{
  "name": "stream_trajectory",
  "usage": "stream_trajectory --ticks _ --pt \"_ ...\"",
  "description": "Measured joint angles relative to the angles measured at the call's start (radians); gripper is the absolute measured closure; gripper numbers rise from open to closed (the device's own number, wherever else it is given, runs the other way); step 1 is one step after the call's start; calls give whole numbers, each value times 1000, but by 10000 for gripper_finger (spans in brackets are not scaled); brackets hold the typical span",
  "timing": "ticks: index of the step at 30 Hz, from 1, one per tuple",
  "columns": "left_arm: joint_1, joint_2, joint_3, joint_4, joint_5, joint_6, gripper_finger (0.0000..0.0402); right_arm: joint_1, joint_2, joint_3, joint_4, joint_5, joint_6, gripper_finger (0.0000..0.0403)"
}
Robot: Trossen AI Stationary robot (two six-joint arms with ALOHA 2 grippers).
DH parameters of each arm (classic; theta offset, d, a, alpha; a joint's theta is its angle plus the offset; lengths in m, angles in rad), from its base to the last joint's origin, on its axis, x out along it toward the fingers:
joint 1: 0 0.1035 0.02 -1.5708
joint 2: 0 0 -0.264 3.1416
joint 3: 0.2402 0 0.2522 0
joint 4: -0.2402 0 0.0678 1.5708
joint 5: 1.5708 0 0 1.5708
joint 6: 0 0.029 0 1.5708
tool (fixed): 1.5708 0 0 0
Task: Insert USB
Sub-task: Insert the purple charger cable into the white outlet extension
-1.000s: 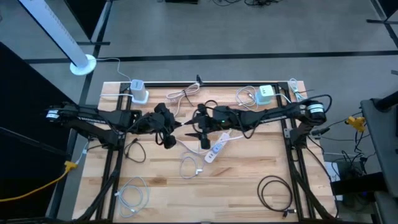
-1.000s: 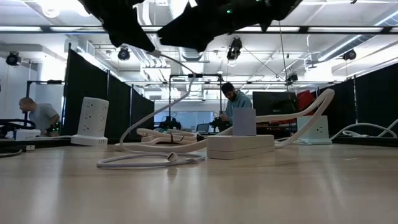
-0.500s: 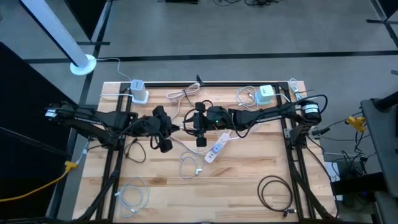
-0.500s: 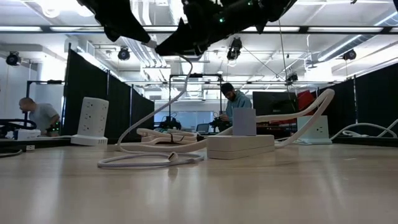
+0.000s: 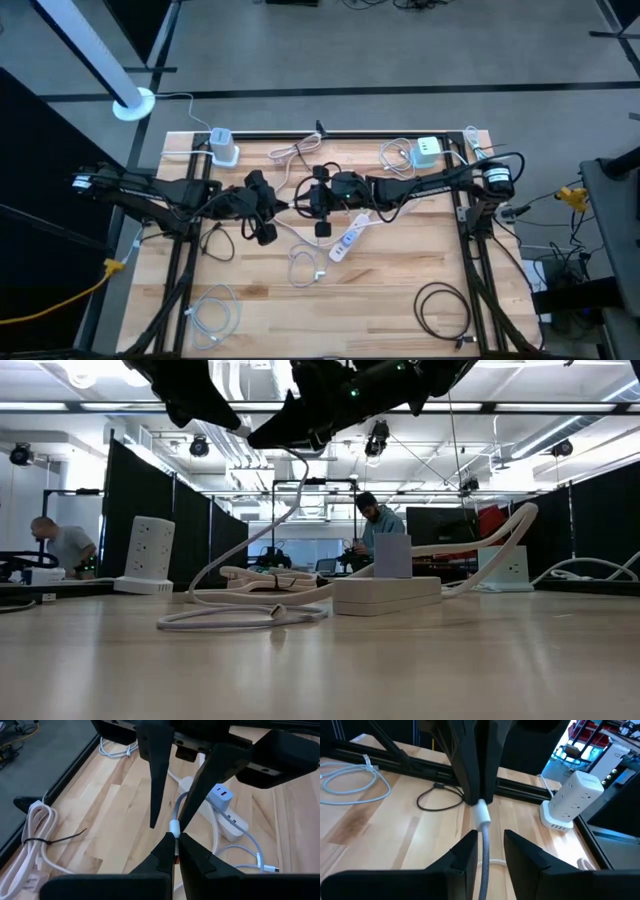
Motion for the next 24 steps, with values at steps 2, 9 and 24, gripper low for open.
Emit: stream_trajectory --ticks 2,9,24 --pt "-2 0 0 0 -1 0 400 2 0 0 3 -1 6 329" --pt "-11 0 -1 -4 0 9 400 2 -1 0 20 -62 49 342" --pt "-24 0 -1 -6 0 27 400 4 -2 0 26 -79 47 391"
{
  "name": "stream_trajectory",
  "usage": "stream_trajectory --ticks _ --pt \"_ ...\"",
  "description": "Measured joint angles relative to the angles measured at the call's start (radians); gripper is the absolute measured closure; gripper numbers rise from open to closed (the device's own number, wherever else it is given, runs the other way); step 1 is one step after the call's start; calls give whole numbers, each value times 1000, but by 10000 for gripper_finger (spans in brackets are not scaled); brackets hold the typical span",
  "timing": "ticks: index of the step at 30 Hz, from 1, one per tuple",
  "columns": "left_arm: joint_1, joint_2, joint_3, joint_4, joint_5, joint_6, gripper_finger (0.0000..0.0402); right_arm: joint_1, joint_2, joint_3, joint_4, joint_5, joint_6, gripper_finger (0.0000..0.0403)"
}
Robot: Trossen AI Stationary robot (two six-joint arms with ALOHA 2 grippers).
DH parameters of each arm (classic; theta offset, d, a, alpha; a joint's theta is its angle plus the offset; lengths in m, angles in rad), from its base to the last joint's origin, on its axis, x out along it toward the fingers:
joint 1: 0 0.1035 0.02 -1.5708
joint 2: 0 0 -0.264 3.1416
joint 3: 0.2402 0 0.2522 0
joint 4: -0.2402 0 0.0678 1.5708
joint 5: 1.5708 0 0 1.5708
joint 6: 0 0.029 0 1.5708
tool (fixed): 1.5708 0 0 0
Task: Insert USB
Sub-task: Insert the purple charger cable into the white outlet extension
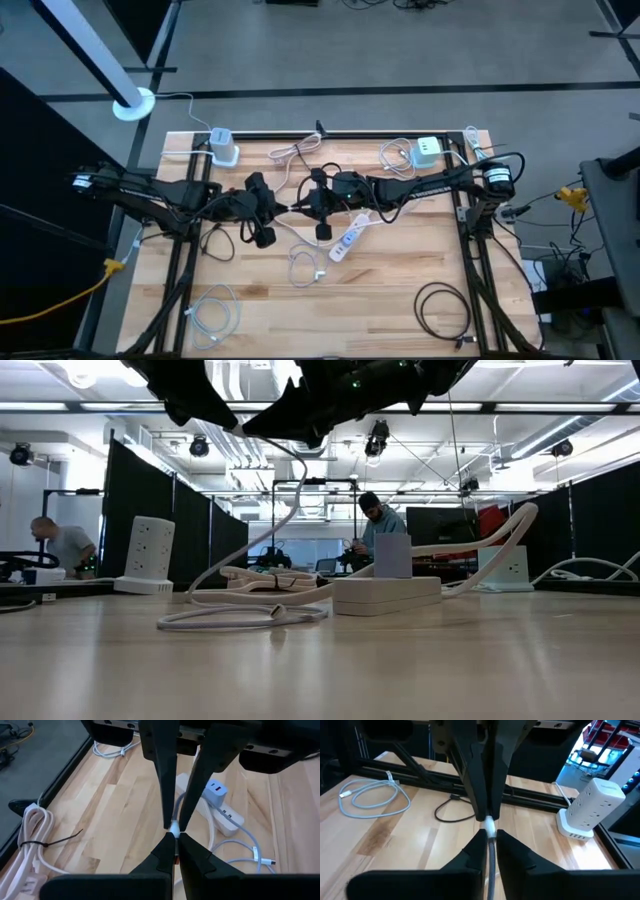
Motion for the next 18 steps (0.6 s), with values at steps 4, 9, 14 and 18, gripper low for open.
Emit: stream_trajectory --ticks 4,9,14,18 --pt "0 0 0 4 0 11 400 0 0 0 -1 0 0 398" --pt "0 0 0 10 -1 13 400 0 0 0 -3 0 11 400" --pt "0 0 0 14 -1 15 400 0 0 0 -3 0 15 398" --pt "0 0 0 16 1 15 400 0 0 0 0 -14 16 378"
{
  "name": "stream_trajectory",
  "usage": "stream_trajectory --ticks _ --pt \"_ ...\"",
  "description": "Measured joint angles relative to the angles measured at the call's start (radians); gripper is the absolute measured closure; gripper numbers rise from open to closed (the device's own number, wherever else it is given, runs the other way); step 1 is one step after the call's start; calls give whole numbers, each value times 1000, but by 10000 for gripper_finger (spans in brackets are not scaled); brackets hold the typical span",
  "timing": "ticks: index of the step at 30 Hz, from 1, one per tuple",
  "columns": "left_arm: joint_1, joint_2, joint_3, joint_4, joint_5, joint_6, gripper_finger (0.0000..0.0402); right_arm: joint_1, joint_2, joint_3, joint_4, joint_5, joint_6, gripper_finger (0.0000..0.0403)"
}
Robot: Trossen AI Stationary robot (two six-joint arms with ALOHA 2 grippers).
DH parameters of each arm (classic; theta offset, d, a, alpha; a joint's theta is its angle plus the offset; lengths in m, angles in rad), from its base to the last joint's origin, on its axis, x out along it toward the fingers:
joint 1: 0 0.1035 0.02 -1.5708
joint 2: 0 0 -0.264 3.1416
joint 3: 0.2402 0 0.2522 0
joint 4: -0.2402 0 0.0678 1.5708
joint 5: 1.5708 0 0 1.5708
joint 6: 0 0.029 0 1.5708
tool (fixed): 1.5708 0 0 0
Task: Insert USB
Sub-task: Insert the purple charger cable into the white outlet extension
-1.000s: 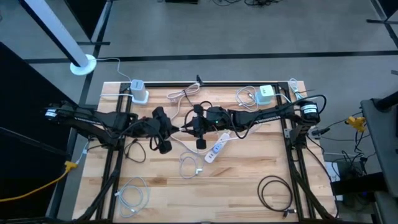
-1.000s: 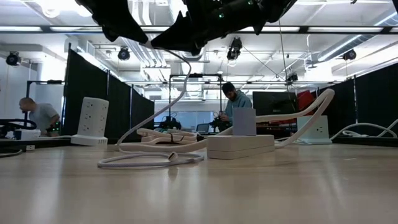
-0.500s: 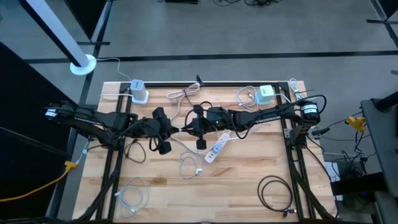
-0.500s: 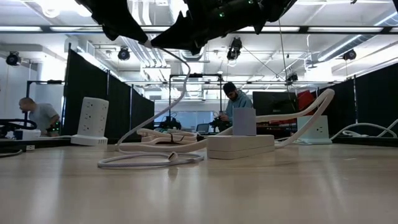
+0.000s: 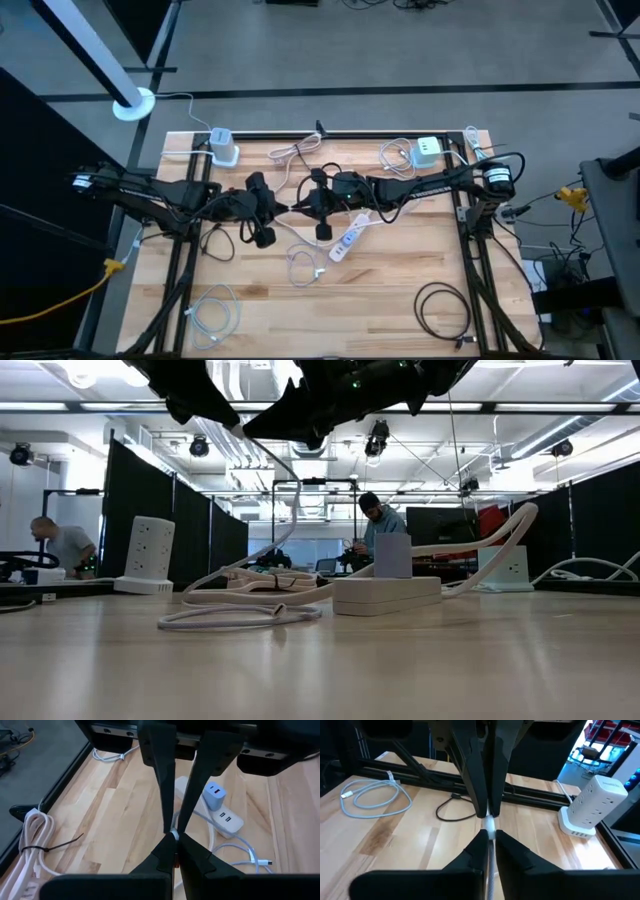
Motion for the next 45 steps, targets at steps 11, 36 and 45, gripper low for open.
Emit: stream_trajectory --ticks 11,36,45 --pt "0 1 0 3 3 0 400 -3 0 0 1 -12 5 296" --pt "-12 1 0 41 21 12 401 -2 -1 0 -8 -17 18 391" --pt "-12 -2 1 -16 24 0 373 -3 -1 0 -22 -10 13 391"
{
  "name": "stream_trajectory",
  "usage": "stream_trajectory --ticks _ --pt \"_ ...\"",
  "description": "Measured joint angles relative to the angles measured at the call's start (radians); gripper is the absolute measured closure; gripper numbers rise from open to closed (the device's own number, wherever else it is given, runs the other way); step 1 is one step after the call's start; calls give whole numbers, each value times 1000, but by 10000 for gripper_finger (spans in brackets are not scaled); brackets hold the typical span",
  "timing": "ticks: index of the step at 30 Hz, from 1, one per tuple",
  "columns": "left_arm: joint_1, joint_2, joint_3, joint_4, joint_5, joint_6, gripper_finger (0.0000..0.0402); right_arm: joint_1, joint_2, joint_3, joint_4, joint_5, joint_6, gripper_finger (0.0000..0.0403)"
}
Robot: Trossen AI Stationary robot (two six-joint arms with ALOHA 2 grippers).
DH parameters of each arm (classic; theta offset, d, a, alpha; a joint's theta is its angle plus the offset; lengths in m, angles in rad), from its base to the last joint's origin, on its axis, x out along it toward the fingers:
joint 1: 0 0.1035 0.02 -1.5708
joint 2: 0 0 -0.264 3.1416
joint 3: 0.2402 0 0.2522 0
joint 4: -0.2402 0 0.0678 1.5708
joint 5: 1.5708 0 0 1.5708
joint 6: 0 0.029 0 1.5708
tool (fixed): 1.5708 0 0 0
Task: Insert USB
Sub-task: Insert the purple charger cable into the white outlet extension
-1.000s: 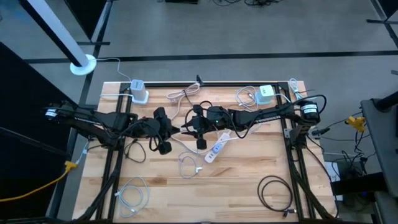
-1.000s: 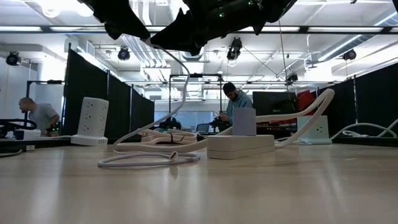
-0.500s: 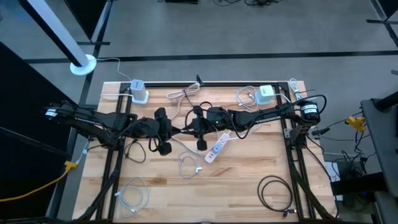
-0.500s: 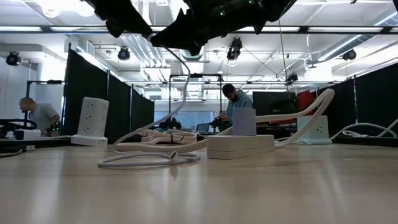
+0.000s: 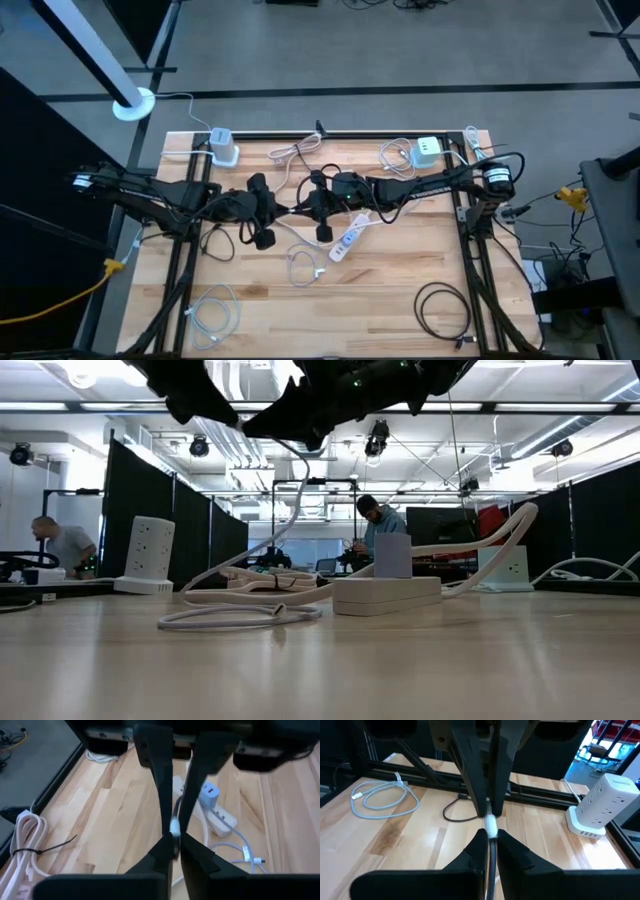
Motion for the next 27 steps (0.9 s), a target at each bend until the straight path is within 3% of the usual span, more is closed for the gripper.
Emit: stream_trajectory --ticks 9,13,16,20,27 --pt "1 -48 0 -52 -1 28 270 -2 -29 -1 -82 14 -39 391" --pt "48 -62 37 -194 -103 34 238 -13 -51 -1 -141 12 -41 391" --pt "151 -41 119 -370 -118 45 228 -28 -60 -1 -187 13 -40 391" --pt "325 14 209 -555 -114 170 230 -41 -61 -1 -228 10 -40 391" --pt "601 154 349 -653 -4 487 241 -49 -61 -1 -249 6 -49 391"
